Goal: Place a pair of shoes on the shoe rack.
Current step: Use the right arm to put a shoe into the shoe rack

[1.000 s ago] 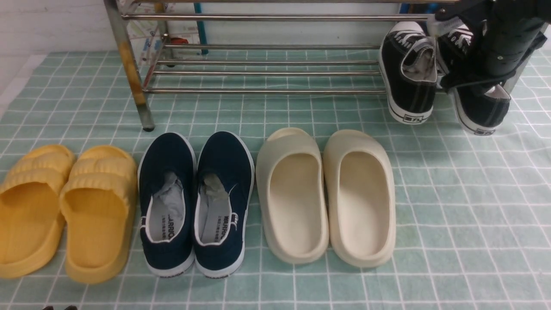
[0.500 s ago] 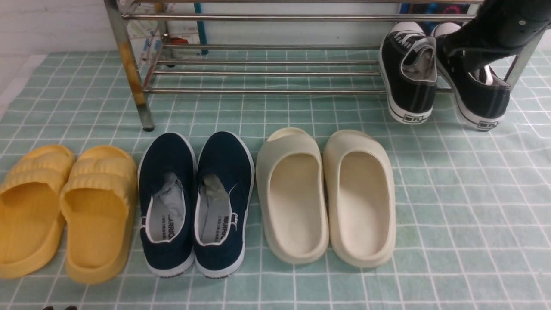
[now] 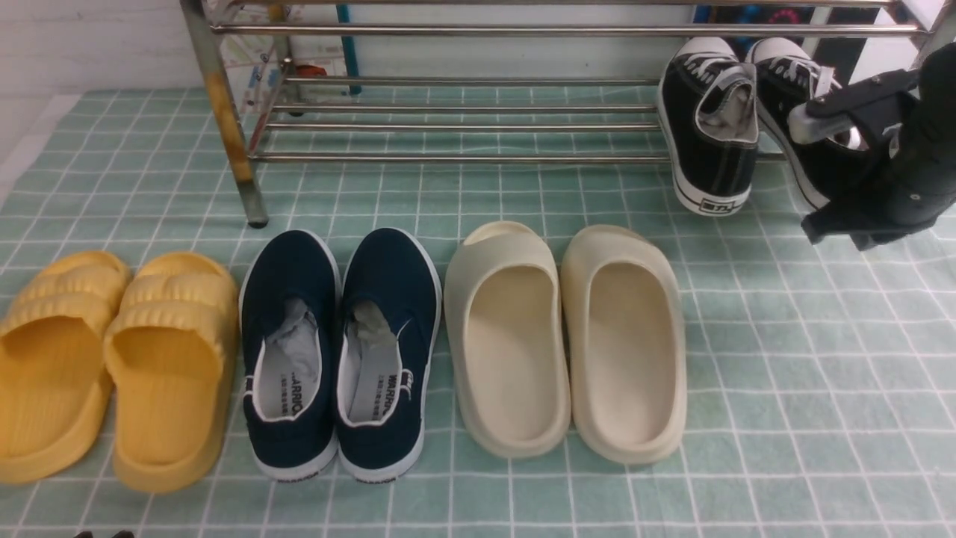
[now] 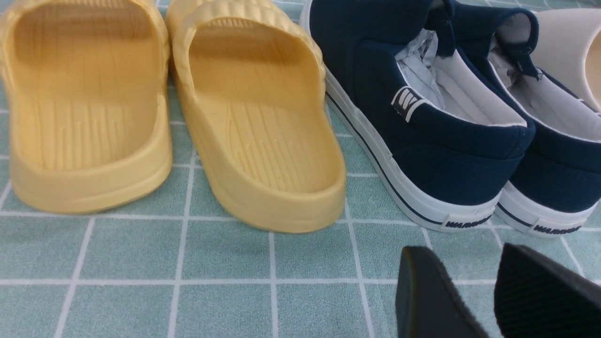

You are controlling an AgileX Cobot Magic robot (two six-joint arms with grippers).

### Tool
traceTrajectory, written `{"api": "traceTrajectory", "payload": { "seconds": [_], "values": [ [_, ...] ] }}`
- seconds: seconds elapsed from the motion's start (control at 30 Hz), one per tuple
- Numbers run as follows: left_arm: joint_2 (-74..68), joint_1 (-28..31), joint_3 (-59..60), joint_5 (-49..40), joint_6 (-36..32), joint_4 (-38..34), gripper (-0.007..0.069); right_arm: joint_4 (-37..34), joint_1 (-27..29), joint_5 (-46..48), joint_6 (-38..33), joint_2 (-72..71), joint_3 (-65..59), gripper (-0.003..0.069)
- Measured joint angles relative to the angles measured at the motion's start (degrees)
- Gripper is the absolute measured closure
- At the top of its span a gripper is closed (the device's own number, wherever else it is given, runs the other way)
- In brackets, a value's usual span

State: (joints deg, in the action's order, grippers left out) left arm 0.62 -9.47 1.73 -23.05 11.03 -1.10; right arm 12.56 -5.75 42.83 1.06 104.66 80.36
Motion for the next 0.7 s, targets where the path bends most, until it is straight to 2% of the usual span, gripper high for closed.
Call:
{"api": "traceTrajectory", "payload": {
  "seconds": [0.23, 0.43, 0.47, 0.53, 0.7],
  "values": [
    [0.0, 0.0, 0.0, 0.0, 0.0, 0.0, 0.0386, 0.2, 0.0, -11.6, 0.2, 0.0, 0.0, 0.0649],
    [0.0, 0.0, 0.0, 0.0, 0.0, 0.0, 0.0386, -0.3, 0.0, -14.2, 0.2, 0.0, 0.2, 0.0649],
    [0.0, 0.0, 0.0, 0.0, 0.0, 0.0, 0.0386, -0.8, 0.0, -12.9, 0.2, 0.0, 0.5, 0.0649],
    [0.0, 0.0, 0.0, 0.0, 0.0, 0.0, 0.0386, -3.3, 0.0, -4.0, -0.4, -0.5, 1.8, 0.0649],
    [0.0, 0.0, 0.0, 0.0, 0.0, 0.0, 0.0386, -3.7, 0.8, 8.4, -4.2, -2.1, 2.2, 0.0649]
  ]
}}
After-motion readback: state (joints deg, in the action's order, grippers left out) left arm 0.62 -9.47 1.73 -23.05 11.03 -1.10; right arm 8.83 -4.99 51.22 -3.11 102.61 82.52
